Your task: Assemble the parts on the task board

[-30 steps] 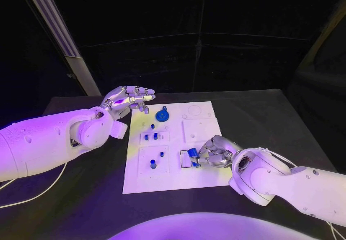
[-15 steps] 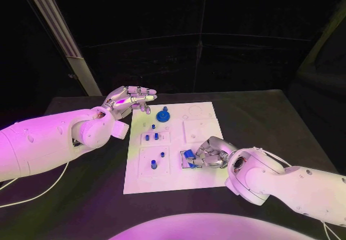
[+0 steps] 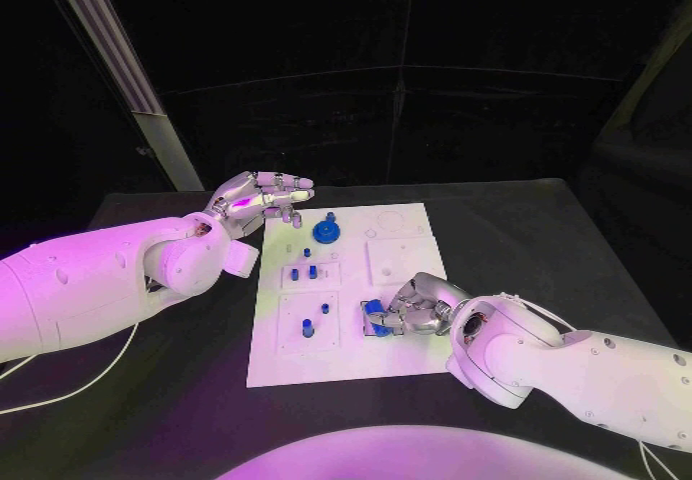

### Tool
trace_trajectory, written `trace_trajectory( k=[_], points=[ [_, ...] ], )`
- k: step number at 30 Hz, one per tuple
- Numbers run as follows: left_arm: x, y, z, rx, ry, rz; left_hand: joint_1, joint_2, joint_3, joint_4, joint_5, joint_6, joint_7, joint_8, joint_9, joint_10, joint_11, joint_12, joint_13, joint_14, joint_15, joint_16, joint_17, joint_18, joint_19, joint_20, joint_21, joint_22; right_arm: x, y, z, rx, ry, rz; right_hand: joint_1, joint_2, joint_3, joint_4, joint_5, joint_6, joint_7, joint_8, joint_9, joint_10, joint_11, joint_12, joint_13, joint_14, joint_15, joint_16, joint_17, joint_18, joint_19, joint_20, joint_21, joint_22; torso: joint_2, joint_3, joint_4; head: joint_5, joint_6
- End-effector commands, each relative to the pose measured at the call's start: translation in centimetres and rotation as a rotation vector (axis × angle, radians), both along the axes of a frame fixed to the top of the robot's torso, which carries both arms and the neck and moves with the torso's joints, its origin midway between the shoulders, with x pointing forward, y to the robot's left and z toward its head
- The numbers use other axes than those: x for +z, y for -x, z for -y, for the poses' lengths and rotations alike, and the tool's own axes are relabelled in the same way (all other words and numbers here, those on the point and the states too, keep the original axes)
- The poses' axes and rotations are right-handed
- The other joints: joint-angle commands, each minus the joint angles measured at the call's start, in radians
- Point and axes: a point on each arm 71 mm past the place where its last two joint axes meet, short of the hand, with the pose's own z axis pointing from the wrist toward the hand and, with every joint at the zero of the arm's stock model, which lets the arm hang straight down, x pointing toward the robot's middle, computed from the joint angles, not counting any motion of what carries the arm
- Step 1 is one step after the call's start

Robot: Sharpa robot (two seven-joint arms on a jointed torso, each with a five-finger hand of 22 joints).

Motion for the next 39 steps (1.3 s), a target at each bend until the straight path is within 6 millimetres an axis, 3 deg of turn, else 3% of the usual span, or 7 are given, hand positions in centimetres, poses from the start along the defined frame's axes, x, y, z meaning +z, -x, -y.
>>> trace_trajectory(
  k=[1, 6, 9, 12, 23, 28, 39],
  points=[
    [0.1, 0.0, 0.2, -0.013, 0.011, -0.001, -0.004, 0.006, -0.005, -0.001, 0.005, -0.007, 0.001, 0.006, 0.000, -0.010, 0.000, 0.007, -0.001, -0.007, 0.000, 0.005, -0.003, 0.015, -0.003, 0.007, -0.006, -0.002, 0.1, 0.0, -0.3, 0.015, 0.020, 0.014, -0.058, -0.002, -0.033, 0.001, -0.183, -0.001, 0.008, -0.012, 0.006, -0.015, 0.006, -0.029, -0.020, 0.050, -0.004, -0.013, -0.011, -0.008, 0.047, -0.003, -0.005, 0.188, 0.000, 0.0001, 0.0001, 0.000, 0.000],
    [0.1, 0.0, 0.2, -0.015, 0.013, 0.000, -0.004, 0.006, -0.005, -0.001, 0.005, -0.007, 0.001, 0.006, 0.000, -0.010, 0.000, 0.007, -0.001, -0.007, 0.000, 0.005, -0.003, 0.015, -0.003, 0.007, -0.006, -0.002, 0.3, 0.0, -0.5, 0.036, 0.047, 0.061, -0.186, -0.057, -0.029, 0.011, -0.336, -0.017, 0.016, -0.031, 0.018, -0.043, 0.014, -0.087, -0.060, 0.045, 0.003, -0.031, -0.032, -0.003, 0.034, 0.003, -0.018, 0.171, 0.000, 0.0002, -0.0003, 0.000, 0.000],
    [0.1, 0.0, 0.1, -0.013, 0.012, 0.001, -0.004, 0.006, -0.005, -0.001, 0.005, -0.007, 0.001, 0.006, 0.000, -0.010, 0.000, 0.007, -0.001, -0.007, 0.000, 0.005, -0.003, 0.015, -0.003, 0.007, -0.006, -0.002, 0.5, 0.0, -0.5, 0.047, 0.057, 0.085, -0.258, -0.110, 0.042, 0.010, -0.362, -0.018, 0.017, -0.037, 0.031, -0.048, 0.016, -0.103, -0.068, 0.045, 0.005, -0.036, -0.034, -0.003, 0.033, 0.006, -0.020, 0.169, 0.000, 0.0004, -0.0015, 0.000, 0.001],
    [0.1, 0.0, 0.1, -0.013, 0.012, 0.000, -0.004, 0.006, -0.005, -0.001, 0.005, -0.007, 0.001, 0.006, 0.000, -0.010, 0.000, 0.007, -0.001, -0.007, 0.000, 0.005, -0.003, 0.015, -0.003, 0.007, -0.006, -0.002, 0.6, 0.0, -0.5, 0.055, 0.059, 0.098, -0.266, -0.116, 0.061, 0.012, -0.359, -0.017, 0.017, -0.038, 0.035, -0.048, 0.015, -0.106, -0.069, 0.045, 0.005, -0.038, -0.035, -0.003, 0.033, 0.006, -0.020, 0.169, 0.000, 0.0004, -0.0013, 0.000, 0.000],
    [0.1, 0.0, -0.1, -0.010, 0.011, 0.000, -0.004, 0.006, -0.005, -0.001, 0.005, -0.007, 0.001, 0.006, 0.000, -0.010, 0.000, 0.007, -0.001, -0.007, 0.000, 0.005, -0.003, 0.015, -0.003, 0.007, -0.006, -0.002, 1.1, 0.3, -0.6, 0.093, 0.055, 0.128, -0.024, -0.065, 0.127, -0.063, -0.243, 0.005, 0.008, -0.035, 0.071, -0.037, 0.006, -0.105, -0.053, 0.049, -0.003, -0.038, -0.024, -0.004, 0.037, 0.000, -0.017, 0.174, -0.001, 0.0011, -0.0021, 0.001, -0.002],
    [0.1, 0.0, -0.1, -0.010, 0.011, 0.000, -0.004, 0.006, -0.005, -0.001, 0.005, -0.007, 0.001, 0.006, 0.000, -0.010, 0.000, 0.007, -0.001, -0.007, 0.000, 0.005, -0.003, 0.015, -0.003, 0.007, -0.006, -0.002, 1.1, 0.4, -0.7, 0.101, 0.072, 0.139, 0.081, -0.056, 0.148, -0.126, -0.308, 0.014, 0.004, -0.024, 0.085, -0.036, 0.002, -0.109, -0.052, 0.049, -0.007, -0.039, -0.022, -0.005, 0.039, -0.004, -0.016, 0.177, 0.000, 0.0005, 0.0000, -0.001, -0.003],
    [0.1, 0.0, -0.1, -0.009, 0.010, -0.001, -0.003, 0.007, -0.005, -0.001, 0.005, -0.007, 0.001, 0.007, 0.000, -0.011, 0.000, 0.009, -0.001, -0.008, 0.000, 0.005, -0.004, 0.015, -0.003, 0.007, -0.007, -0.002, 1.0, 0.1, -0.6, 0.084, 0.094, 0.149, 0.090, -0.040, 0.149, -0.131, -0.323, 0.024, 0.001, -0.013, 0.096, -0.030, -0.001, -0.106, -0.046, 0.050, -0.009, -0.037, -0.018, -0.006, 0.042, -0.006, -0.014, 0.181, -0.001, -0.0004, 0.0007, -0.003, -0.004]
  ],
)
